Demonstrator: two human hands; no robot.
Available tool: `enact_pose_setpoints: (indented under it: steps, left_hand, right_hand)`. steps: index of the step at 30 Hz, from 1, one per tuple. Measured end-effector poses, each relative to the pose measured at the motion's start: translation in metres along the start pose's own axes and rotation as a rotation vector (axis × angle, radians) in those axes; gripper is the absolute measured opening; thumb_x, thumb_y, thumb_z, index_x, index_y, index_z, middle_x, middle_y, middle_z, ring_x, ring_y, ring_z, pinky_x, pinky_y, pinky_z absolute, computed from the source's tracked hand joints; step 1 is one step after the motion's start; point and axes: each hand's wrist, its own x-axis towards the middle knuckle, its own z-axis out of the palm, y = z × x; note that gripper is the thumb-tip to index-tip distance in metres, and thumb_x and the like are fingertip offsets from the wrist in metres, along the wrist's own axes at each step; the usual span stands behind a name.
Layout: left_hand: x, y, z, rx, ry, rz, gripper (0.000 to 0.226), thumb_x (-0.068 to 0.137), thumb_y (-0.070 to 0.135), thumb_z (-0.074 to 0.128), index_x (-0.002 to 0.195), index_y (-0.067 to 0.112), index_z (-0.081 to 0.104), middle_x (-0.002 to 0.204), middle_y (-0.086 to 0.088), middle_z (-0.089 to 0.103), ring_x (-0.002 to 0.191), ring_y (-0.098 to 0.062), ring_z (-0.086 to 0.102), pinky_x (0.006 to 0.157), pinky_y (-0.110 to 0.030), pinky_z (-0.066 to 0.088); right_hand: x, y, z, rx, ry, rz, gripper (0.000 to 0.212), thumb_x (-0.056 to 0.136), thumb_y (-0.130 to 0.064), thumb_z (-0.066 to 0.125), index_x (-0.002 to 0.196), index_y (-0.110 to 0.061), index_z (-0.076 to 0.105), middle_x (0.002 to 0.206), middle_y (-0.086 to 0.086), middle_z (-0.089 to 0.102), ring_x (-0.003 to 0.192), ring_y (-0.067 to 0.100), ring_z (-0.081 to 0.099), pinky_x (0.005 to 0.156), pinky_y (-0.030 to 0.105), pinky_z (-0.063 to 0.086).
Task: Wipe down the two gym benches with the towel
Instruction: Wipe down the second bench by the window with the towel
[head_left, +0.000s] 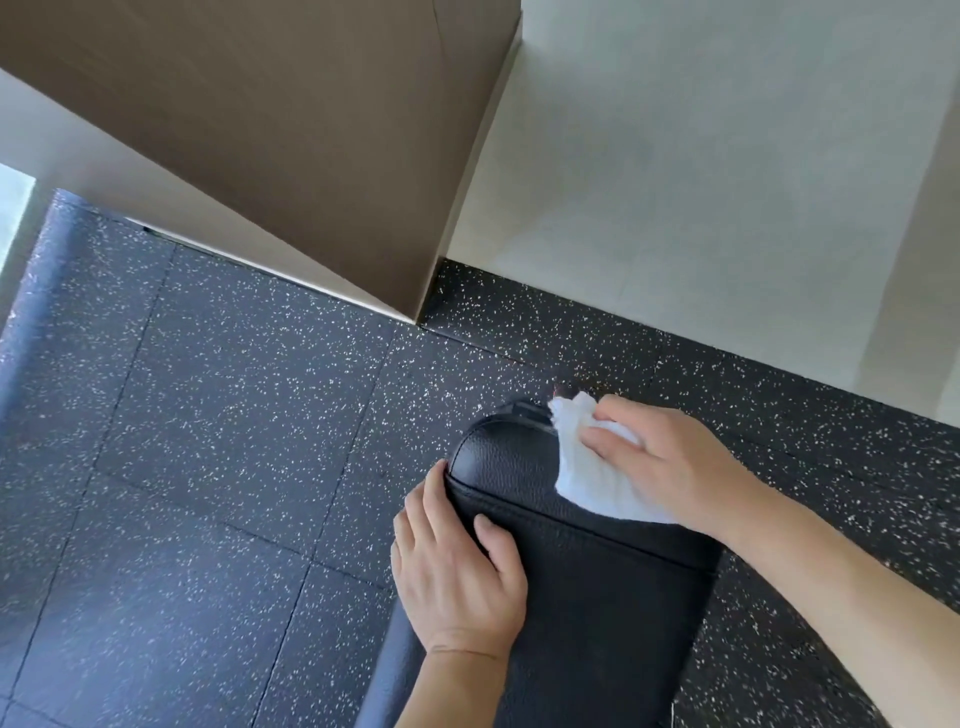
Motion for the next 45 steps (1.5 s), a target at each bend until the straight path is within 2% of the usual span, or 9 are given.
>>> enact_pose_setpoints:
  steps: [5,8,12,19,24,28,32,39,45]
  left_hand:
    - [-0.001,0.001,0.000,0.008,-0.011,-0.012,0.066,0.087,0.034,0.040,0.145,0.004,0.050,0.130,-0.014,0.060,0.111,-0.039,0.056,0.090,-0.051,0.049]
    - [-0.001,0.001,0.002,0.022,-0.002,-0.002,0.066,0.088,0.034,0.038,0.146,0.004,0.048,0.129,-0.015,0.059,0.112,-0.037,0.053,0.089,-0.052,0.049]
    - [-0.002,-0.002,0.007,0.055,0.041,0.015,0.062,0.090,0.032,0.037,0.145,0.007,0.046,0.128,-0.015,0.057,0.110,-0.037,0.049,0.090,-0.052,0.047]
    - [-0.004,-0.004,0.012,0.077,0.074,0.008,0.059,0.092,0.032,0.036,0.147,0.012,0.044,0.129,-0.013,0.055,0.112,-0.036,0.047,0.088,-0.057,0.049]
    - [-0.003,-0.009,0.015,0.073,0.086,0.011,0.058,0.093,0.033,0.035,0.147,0.012,0.043,0.129,-0.014,0.054,0.114,-0.036,0.047,0.087,-0.057,0.047]
    - [-0.005,-0.008,0.016,0.086,0.093,0.020,0.060,0.093,0.034,0.034,0.148,0.013,0.043,0.132,-0.015,0.054,0.117,-0.038,0.048,0.087,-0.057,0.047]
    - [-0.005,-0.007,0.015,0.101,0.086,0.018,0.063,0.092,0.036,0.032,0.149,0.012,0.043,0.135,-0.017,0.053,0.120,-0.041,0.049,0.088,-0.059,0.046]
    - [-0.005,-0.002,0.013,0.117,0.082,0.021,0.065,0.091,0.037,0.031,0.149,0.011,0.043,0.136,-0.018,0.053,0.120,-0.042,0.050,0.087,-0.058,0.046]
    - [-0.005,-0.005,0.014,0.110,0.099,0.004,0.060,0.092,0.034,0.033,0.147,0.013,0.043,0.133,-0.016,0.053,0.118,-0.038,0.047,0.089,-0.058,0.047]
  right_hand:
    - [-0.024,0.021,-0.004,0.000,0.077,0.058,0.043,0.096,-0.066,0.041,0.086,-0.026,0.053,0.067,-0.011,0.052,0.059,0.008,0.047,0.055,0.033,0.033]
    - [0.012,0.000,0.002,-0.042,-0.019,0.090,0.036,0.095,-0.068,0.046,0.080,-0.036,0.056,0.060,-0.012,0.055,0.055,0.006,0.047,0.056,0.035,0.037]
    - [0.034,-0.012,0.009,0.027,-0.077,0.091,0.045,0.097,-0.066,0.048,0.090,-0.025,0.065,0.074,-0.004,0.065,0.074,0.015,0.062,0.075,0.038,0.049]
    - [-0.070,0.049,0.015,0.300,0.361,0.126,0.030,0.101,-0.059,0.049,0.087,-0.034,0.056,0.065,-0.017,0.054,0.054,0.003,0.047,0.051,0.018,0.030]
    - [-0.090,0.051,0.046,0.525,0.564,0.291,0.037,0.103,-0.054,0.048,0.086,-0.022,0.052,0.060,-0.005,0.041,0.055,0.006,0.037,0.055,0.027,0.029]
    - [-0.037,0.041,0.010,0.374,0.298,0.269,0.040,0.099,-0.055,0.057,0.075,-0.023,0.059,0.068,-0.010,0.055,0.064,0.007,0.051,0.059,0.033,0.034]
    - [-0.002,0.034,-0.004,0.167,0.014,0.235,0.051,0.099,-0.056,0.056,0.076,-0.010,0.060,0.075,0.004,0.063,0.069,0.023,0.058,0.061,0.036,0.040]
    - [-0.086,0.044,0.030,0.102,0.552,0.100,0.031,0.102,-0.057,0.046,0.088,-0.030,0.047,0.076,-0.013,0.047,0.071,0.011,0.047,0.063,0.036,0.040]
    - [-0.100,0.032,0.045,-0.131,0.652,0.076,0.031,0.102,-0.048,0.052,0.096,-0.017,0.050,0.089,-0.005,0.049,0.078,0.022,0.048,0.059,0.036,0.041]
